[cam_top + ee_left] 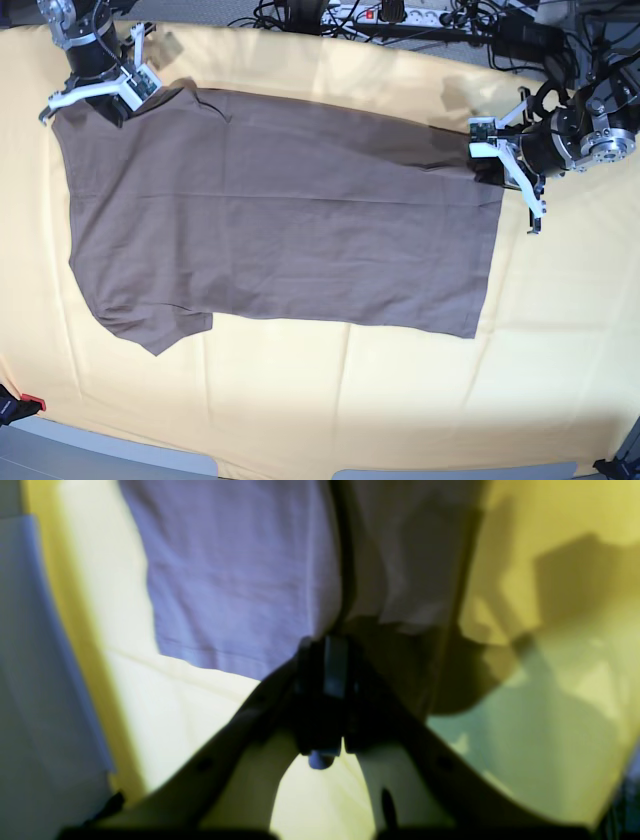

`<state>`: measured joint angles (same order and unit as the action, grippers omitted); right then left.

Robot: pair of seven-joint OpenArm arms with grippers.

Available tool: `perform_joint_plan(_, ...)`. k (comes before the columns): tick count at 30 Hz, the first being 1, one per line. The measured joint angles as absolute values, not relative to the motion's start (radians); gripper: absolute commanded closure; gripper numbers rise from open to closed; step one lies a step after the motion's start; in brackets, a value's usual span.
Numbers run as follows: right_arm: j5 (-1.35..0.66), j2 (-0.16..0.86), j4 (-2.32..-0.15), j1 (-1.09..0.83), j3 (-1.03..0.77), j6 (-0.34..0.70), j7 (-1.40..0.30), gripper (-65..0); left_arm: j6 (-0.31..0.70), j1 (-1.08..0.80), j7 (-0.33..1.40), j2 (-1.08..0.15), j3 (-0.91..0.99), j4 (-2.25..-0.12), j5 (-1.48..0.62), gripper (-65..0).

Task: Fold the T-shirt properly
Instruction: 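Lift the shoulders and drag the shirt toward the robot, then open both grippers and release the shirt shoulders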

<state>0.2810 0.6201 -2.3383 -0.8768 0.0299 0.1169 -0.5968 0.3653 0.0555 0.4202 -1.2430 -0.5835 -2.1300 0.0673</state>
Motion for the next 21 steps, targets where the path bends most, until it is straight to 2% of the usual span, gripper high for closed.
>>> perform_joint_plan(5,0.229,0.653,-2.338,-0.776,0.030,0.144,-0.559,0.0,0.291,0.059,0.419,-1.205,-0.583,-2.108,0.121,0.0)
perform_joint_plan(11,0.135,0.651,-2.188,-0.633,0.031,0.203,-0.522,0.0,0.205,0.059,0.427,-1.163,-0.583,-2.058,0.166,0.0)
perform_joint_plan(15,0.073,0.650,-2.102,-0.554,0.031,0.253,-0.510,0.0,0.199,0.058,0.424,-1.149,-0.583,-2.038,0.165,0.0)
perform_joint_plan(21,0.050,0.651,-2.015,-0.463,0.032,0.248,-0.508,0.0,0.199,0.056,0.427,-1.126,-0.583,-2.016,0.162,0.0)
